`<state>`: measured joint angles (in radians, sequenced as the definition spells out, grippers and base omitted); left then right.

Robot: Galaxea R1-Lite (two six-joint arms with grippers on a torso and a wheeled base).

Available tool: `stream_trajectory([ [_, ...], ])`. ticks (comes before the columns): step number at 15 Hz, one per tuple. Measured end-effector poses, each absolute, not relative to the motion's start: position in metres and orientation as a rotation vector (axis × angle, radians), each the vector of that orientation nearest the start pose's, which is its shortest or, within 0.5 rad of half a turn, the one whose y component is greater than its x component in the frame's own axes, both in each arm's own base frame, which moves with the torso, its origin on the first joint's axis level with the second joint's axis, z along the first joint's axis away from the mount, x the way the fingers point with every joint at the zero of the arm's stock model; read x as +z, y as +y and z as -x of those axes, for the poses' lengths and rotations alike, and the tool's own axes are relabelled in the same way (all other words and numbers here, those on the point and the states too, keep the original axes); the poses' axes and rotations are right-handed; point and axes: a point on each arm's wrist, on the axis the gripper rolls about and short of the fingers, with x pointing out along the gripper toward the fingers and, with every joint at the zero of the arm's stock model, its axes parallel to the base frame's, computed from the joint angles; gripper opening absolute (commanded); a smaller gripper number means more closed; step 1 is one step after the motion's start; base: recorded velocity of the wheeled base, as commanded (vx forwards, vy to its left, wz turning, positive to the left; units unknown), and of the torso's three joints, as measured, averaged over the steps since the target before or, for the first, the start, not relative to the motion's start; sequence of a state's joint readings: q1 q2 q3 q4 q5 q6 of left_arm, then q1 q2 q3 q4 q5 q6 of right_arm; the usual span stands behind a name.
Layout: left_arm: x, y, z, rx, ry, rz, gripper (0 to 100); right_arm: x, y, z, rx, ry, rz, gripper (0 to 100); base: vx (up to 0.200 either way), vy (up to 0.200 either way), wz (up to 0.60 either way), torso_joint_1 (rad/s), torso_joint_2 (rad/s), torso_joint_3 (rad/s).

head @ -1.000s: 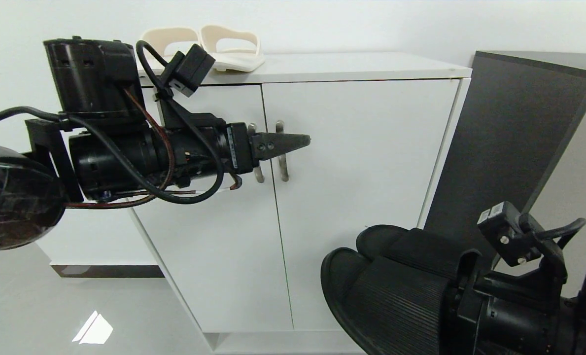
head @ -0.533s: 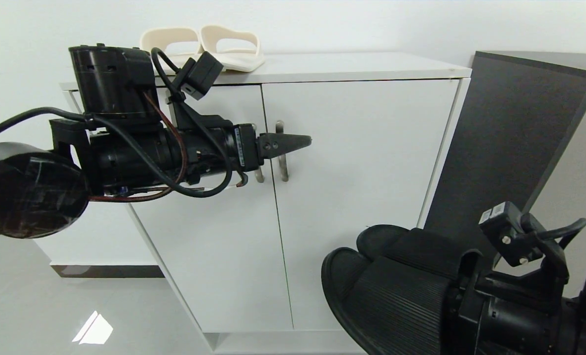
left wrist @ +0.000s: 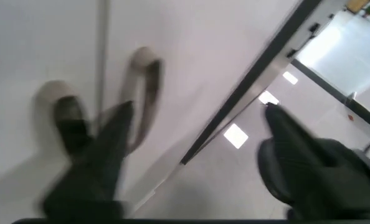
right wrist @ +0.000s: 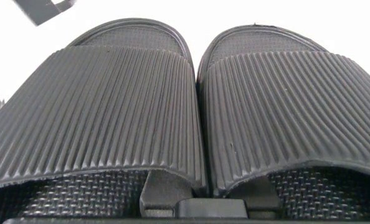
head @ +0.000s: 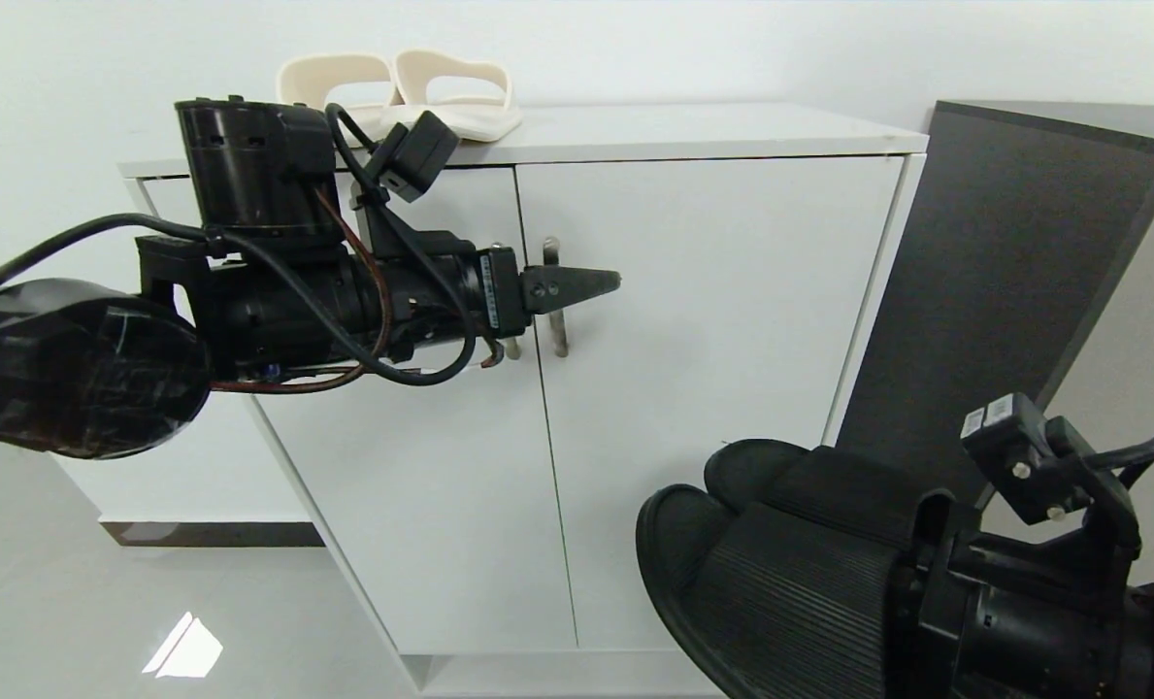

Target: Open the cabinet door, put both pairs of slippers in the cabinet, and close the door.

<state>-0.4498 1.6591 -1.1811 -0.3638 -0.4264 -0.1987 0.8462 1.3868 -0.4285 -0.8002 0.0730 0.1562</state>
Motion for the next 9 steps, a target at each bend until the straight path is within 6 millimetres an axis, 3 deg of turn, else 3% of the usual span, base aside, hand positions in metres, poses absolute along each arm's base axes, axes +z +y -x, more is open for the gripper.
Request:
stream_trajectory([
  [6,0.272,-0.151,-0.27,-0.887,0.221,0.182,0,0.177,0.149,-0.126,1.027,0.231,-0.08,0,0.0,0.0,0.0,0.0,0.0,0.0],
  [9,0.271,-0.142,-0.243,-0.91,0.226,0.183,0,0.175,0.146,-0.123,1.06,0.229,-0.06,0,0.0,0.0,0.0,0.0,0.0,0.0],
])
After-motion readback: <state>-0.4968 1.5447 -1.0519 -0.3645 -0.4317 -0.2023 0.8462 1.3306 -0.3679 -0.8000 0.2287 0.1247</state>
